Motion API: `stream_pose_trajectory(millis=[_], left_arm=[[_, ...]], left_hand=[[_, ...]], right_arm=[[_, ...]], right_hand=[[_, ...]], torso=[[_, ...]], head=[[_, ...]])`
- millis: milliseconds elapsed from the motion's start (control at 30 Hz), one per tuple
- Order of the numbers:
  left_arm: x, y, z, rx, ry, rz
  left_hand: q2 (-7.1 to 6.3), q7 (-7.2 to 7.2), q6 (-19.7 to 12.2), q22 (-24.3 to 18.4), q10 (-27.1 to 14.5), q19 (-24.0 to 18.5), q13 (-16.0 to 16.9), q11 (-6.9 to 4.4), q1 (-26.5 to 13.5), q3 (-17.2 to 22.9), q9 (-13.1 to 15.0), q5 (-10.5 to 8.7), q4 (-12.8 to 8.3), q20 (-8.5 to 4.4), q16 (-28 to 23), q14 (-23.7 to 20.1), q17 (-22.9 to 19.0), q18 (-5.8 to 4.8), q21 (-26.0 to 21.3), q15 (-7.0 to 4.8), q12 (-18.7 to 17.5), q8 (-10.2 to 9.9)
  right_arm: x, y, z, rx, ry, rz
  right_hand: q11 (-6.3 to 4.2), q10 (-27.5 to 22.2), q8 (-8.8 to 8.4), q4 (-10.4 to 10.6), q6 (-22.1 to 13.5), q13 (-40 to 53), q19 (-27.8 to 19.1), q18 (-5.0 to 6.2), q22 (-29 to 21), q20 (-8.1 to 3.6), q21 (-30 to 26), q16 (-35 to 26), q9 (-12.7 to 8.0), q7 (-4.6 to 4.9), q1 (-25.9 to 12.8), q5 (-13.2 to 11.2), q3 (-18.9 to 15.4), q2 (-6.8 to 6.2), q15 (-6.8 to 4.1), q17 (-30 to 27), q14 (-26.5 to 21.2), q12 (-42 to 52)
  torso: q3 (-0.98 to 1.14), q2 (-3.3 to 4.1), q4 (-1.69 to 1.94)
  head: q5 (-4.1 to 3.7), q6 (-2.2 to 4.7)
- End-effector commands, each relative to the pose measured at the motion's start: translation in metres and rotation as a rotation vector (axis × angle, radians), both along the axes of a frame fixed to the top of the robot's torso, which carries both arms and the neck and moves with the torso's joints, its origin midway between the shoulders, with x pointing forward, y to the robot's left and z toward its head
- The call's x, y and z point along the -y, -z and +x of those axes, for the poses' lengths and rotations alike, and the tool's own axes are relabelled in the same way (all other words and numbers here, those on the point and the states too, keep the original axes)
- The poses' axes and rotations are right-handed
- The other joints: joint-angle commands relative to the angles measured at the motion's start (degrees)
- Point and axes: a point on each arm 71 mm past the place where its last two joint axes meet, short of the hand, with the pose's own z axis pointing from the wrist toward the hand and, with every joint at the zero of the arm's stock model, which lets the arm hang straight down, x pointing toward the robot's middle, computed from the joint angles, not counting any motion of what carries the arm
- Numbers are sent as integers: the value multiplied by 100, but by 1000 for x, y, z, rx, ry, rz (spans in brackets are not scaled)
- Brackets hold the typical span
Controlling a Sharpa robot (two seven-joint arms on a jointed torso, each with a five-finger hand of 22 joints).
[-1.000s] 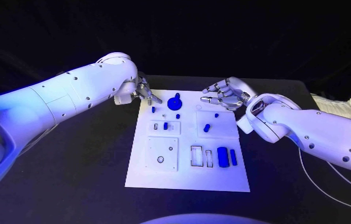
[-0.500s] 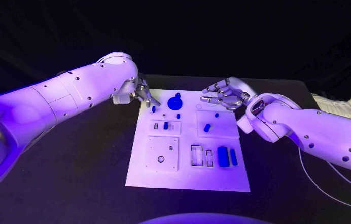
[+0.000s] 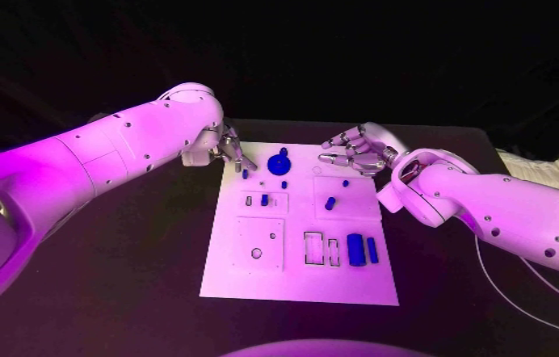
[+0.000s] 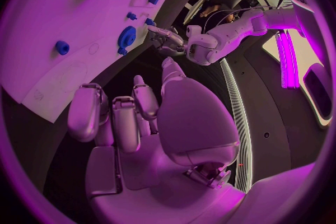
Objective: Assemble the parts on the task board
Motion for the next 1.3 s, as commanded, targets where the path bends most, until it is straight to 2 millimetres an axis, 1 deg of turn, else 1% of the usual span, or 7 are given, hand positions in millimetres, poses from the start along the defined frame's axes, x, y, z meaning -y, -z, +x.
stream_pose_trajectory(millis=[33,700,867,967,1067,1133,1300], left_arm=[[3,2,-1,-11,18,4],[6,7,-1,-22,21,10],[7,6,-1,-14,15,7],[7,6,-1,-14,15,5],[8,7,-1,-23,17,-2],[9,7,-2,-29,19,-5],[9,7,-3,-35,22,-13]], left_hand=[[24,-39,-13,457,1,42,4,-30,57,50,17,15,5,-48,18,582,1510,32,22,-42,36,29],[11,-64,-89,489,16,53,5,-52,276,450,200,22,-13,-64,18,582,1510,28,29,-58,52,139],[180,-111,-173,500,1,54,-11,-92,749,977,259,39,-136,-92,18,582,1510,30,25,-94,32,139],[237,-113,-260,503,-29,52,-46,-106,1209,1538,289,57,-367,-119,18,582,1510,30,15,-112,-19,115],[109,-78,-319,506,-39,47,-86,-82,1400,2099,329,63,-530,-107,18,582,1510,28,1,-89,-68,104],[-171,-42,-321,514,-14,44,-125,-18,1257,2785,404,33,-581,-68,18,582,1510,28,-17,-53,-103,125],[-426,-33,-326,527,15,43,-144,-23,1041,3441,509,12,-752,-48,18,582,1510,33,-36,-31,-112,156]], right_arm=[[-2,1,-1,-3,-19,-2],[-2,1,-1,-4,-21,-1],[-2,1,-1,-4,-21,-1],[-3,1,-1,-4,-22,-1],[-3,1,-1,-4,-24,0],[-3,1,-1,-5,-24,0],[-3,1,-1,-6,-24,-1]], right_hand=[[4,-31,3,-2,39,-8,-31,79,-5,11,-20,-31,-10,-8,4,21,-27,70,-20,689,410,-29],[4,-30,3,-6,39,-6,-34,81,-14,10,-26,-31,-10,-8,6,44,-37,72,-20,689,410,-26],[4,-30,3,-6,39,-6,-34,81,-14,10,-26,-31,-10,-8,6,44,-37,72,-20,689,410,-26],[4,-30,3,-6,39,-6,-34,81,-14,10,-26,-31,-10,-8,6,44,-37,72,-20,689,410,-26],[4,-30,3,-6,39,-6,-34,81,-14,10,-26,-31,-10,-8,6,44,-37,72,-20,689,410,-26],[4,-30,3,-6,39,-6,-34,81,-14,10,-26,-31,-10,-8,6,44,-37,72,-20,689,410,-26],[4,-30,3,-6,39,-6,-34,81,-14,10,-26,-31,-10,-8,6,44,-37,72,-20,689,410,-26]], torso=[[1,5,-11],[-1,0,0],[-2,0,2],[-3,-3,1],[-1,2,-2],[-3,3,-1],[0,0,4]], head=[[-3,-10],[-26,-43],[-26,-56],[-29,-68],[-23,-78],[-32,-86],[-34,-102]])
